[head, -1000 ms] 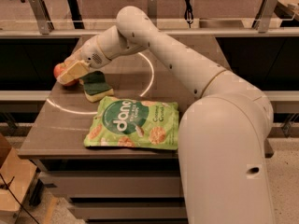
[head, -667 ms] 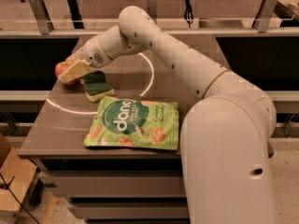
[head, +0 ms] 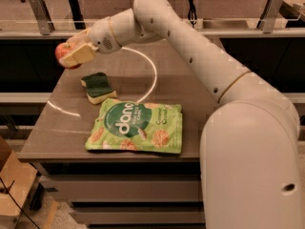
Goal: Pick apple
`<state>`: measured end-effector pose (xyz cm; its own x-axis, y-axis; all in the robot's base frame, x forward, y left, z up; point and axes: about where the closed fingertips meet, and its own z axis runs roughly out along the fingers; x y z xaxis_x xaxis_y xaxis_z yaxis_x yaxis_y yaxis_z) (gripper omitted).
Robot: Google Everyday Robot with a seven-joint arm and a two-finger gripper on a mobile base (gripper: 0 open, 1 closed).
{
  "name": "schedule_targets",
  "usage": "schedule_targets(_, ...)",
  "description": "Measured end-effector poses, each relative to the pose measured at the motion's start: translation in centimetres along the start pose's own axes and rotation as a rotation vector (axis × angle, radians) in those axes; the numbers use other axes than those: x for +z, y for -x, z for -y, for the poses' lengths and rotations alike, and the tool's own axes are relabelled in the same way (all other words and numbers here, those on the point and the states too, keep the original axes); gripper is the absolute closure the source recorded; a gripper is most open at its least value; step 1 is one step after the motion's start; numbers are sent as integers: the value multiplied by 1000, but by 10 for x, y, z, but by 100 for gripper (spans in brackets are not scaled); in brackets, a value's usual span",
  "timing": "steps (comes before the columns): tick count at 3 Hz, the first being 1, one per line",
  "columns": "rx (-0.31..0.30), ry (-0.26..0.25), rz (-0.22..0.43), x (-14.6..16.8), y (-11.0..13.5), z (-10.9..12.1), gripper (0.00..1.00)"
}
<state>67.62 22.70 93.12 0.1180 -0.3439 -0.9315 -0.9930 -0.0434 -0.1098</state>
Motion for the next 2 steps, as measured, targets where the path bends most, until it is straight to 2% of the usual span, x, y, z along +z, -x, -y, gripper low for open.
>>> schedule_targets(2,-173,-67,66,-94,87,2,100)
